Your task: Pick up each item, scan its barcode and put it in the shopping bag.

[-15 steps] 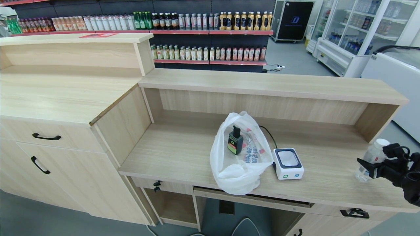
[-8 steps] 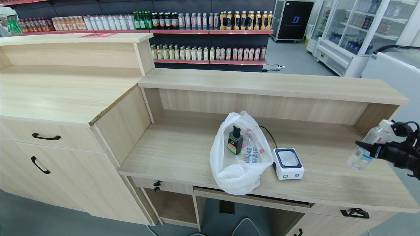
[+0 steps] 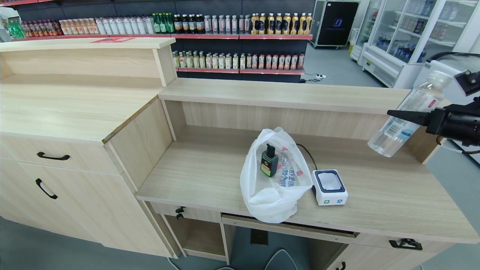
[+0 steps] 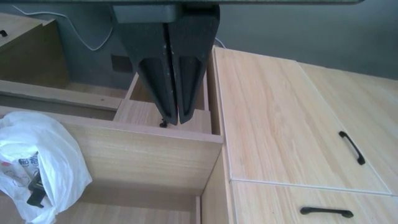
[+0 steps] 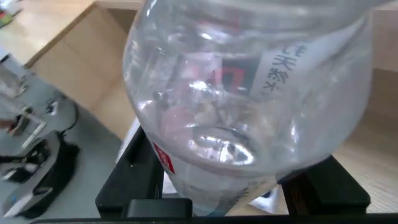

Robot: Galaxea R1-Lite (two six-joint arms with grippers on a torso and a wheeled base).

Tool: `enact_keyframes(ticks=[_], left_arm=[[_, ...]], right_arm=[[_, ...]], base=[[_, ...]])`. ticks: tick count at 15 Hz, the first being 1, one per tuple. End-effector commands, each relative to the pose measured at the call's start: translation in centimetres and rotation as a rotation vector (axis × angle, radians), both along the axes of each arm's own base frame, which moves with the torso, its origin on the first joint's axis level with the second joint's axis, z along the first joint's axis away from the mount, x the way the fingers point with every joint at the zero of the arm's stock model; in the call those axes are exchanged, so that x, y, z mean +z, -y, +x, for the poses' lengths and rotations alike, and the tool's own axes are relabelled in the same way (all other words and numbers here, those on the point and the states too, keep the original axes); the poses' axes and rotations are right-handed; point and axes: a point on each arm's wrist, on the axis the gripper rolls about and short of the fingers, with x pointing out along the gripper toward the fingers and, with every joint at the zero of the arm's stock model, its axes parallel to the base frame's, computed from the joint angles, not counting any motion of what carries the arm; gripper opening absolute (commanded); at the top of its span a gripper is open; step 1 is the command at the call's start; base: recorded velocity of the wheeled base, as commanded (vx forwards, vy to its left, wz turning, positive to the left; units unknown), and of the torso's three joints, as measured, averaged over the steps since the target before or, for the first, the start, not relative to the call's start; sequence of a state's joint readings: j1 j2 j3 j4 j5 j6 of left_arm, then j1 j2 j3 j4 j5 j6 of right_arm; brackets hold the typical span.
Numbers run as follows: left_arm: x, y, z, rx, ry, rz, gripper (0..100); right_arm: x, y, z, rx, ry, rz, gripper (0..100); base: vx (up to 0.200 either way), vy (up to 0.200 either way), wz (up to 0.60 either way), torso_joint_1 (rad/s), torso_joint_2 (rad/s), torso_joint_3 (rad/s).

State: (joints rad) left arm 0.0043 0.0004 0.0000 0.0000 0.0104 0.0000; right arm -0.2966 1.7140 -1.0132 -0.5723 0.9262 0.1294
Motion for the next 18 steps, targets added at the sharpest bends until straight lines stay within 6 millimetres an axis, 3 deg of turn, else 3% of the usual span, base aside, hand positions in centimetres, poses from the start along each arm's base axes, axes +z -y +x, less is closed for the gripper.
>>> enact_keyframes(ticks=[1,4,10,18], left_arm=[[0.0,0.0,0.0,0.001,0.000,0.000,0],[0.0,0.0,0.0,0.001,0.000,0.000,0],[0.0,0.0,0.0,0.001,0.000,0.000,0],[0.0,0.0,0.0,0.001,0.000,0.000,0]], right_arm=[[2.3,-4.1,-3.8,0.134,0.063,-0.010,0],[3.2,-6.9,-5.8,0.228,0.038,0.030,0],[7.8,-10.7,-10.6,0.375,-0.100,0.113,0],[7.9,-14.3,-14.7,0.446,-0.193,0.089,0]], base=[[0.000,0.000,0.00,0.000,0.00,0.000],[0.000,0.000,0.00,0.000,0.00,0.000],[0.000,0.000,0.00,0.000,0.00,0.000],[0.000,0.000,0.00,0.000,0.00,0.000]])
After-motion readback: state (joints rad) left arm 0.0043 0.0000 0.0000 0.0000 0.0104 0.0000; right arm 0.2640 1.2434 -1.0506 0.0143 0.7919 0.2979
